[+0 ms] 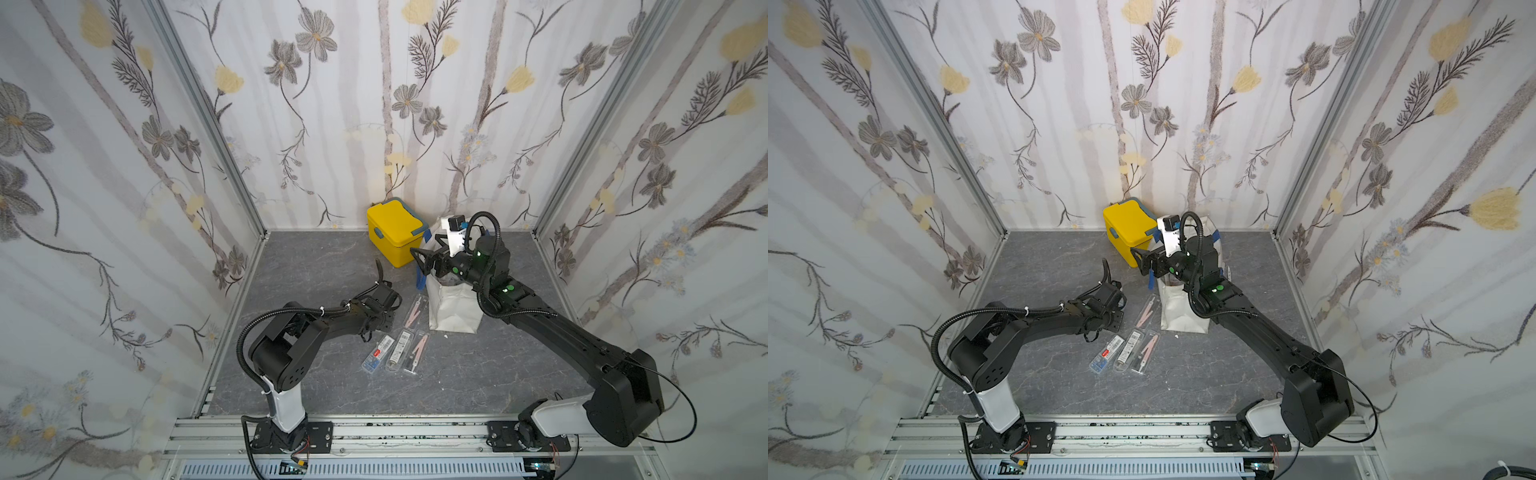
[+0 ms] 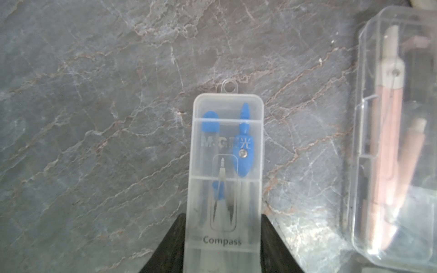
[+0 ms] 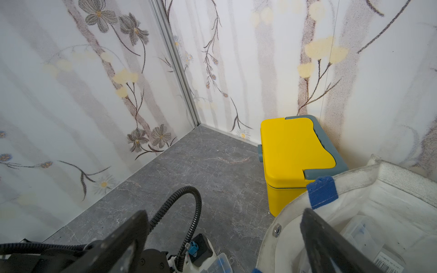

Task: Put the compass set into the canvas bag
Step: Pick up the compass set at the center of the board.

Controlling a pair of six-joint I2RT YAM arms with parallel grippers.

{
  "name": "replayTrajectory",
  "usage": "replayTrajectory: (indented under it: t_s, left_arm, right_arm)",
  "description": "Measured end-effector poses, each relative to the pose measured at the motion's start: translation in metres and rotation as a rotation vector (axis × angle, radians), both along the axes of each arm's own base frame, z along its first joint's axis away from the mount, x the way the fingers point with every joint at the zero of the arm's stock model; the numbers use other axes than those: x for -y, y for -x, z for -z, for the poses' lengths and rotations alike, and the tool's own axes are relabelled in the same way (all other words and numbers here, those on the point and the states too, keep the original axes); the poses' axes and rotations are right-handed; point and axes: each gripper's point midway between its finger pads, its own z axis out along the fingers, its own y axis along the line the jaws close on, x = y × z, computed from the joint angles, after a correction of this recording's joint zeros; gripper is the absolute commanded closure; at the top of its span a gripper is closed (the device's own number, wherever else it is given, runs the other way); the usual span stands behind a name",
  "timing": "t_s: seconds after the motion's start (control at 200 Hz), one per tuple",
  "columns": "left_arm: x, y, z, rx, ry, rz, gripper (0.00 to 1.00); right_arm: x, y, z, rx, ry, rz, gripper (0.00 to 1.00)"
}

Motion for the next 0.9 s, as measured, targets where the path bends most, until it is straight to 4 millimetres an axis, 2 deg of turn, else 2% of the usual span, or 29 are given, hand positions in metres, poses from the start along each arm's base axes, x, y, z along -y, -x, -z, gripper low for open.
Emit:
replayTrajectory:
  t_s: [0.095,0.195,0.45,0.555,0.759,0.899]
  left_arm:
    - [-0.003,0.004,-0.008,0.017,0.017,-0.004,0.56]
    - [-0.001,0.001,-0.025,0.071,0.068,-0.010,0.57]
    - [0.007,0.000,-0.088,0.253,0.256,0.003,0.57]
    - [0.010,-0.001,-0.110,0.317,0.317,0.010,0.58]
    - [0.007,0.003,-0.138,0.415,0.405,0.008,0.59]
    - [0.007,0.004,-0.166,0.487,0.479,0.008,0.59]
  right_arm:
    - [0.003,-0.005,0.001,-0.020,-0.015,0.021,0.01]
    - [0.003,-0.010,0.002,-0.043,-0.029,0.023,0.00]
    - [-0.009,-0.006,0.002,-0.081,-0.032,-0.049,0.00]
    - [-0.011,-0.006,0.007,-0.104,-0.029,-0.057,0.03]
    - [-0.018,-0.007,0.010,-0.146,-0.030,-0.073,0.08]
    - [-0.028,-0.011,0.015,-0.191,-0.011,-0.081,0.19]
